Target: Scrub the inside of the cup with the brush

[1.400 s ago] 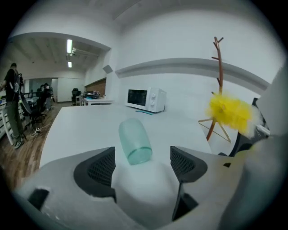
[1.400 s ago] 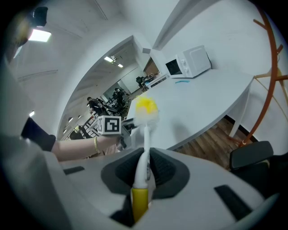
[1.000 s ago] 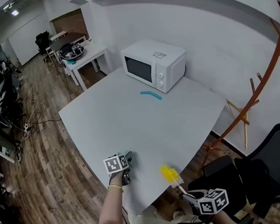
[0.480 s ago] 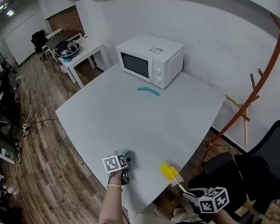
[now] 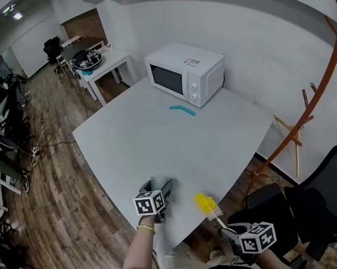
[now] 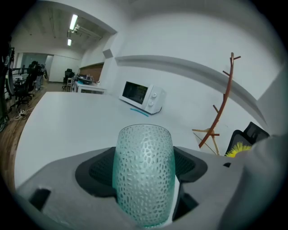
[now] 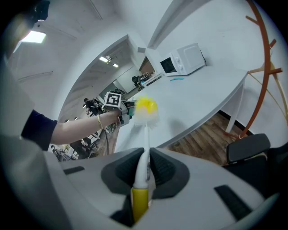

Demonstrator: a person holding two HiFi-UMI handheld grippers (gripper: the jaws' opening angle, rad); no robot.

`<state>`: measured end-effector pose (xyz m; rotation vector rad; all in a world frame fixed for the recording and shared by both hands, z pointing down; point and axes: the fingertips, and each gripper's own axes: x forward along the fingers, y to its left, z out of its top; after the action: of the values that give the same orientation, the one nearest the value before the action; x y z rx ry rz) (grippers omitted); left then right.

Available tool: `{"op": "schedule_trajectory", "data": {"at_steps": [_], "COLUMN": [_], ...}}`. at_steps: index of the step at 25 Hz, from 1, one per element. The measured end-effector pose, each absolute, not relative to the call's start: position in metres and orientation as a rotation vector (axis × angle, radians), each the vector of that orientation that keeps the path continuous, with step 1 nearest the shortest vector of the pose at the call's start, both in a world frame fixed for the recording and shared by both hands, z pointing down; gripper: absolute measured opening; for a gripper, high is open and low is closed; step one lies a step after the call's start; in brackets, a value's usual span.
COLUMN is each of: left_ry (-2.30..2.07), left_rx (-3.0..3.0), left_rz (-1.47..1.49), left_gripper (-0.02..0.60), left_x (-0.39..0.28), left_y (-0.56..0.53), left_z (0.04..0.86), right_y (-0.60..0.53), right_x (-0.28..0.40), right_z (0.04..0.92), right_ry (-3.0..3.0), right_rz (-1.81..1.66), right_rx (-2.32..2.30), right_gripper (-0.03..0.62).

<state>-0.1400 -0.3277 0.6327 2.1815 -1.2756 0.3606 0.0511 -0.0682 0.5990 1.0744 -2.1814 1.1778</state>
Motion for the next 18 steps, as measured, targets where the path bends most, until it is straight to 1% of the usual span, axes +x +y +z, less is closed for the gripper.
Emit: {"op": "schedule_trajectory", "data": {"at_steps": [9,18], "left_ry": [-1.227,-1.270], "left_rx": [2.390,2.451], "left_rz": [0.178,-0.019], "left_gripper": [0.374,0.374], "left_x": [-0.092,-0.086], "left_y": [-0.266,-0.221], "left_z": [0.604,0.569], "right_y": [-0.088,-0.101], "right_x": [0.061,0.061], "right_z": [0.613,0.607], "right_ry": [-2.165,-2.215], "right_rz": [1.096,1.024], "right_rx": [1.079,1.048], "right_gripper": [0.052,0.052]}}
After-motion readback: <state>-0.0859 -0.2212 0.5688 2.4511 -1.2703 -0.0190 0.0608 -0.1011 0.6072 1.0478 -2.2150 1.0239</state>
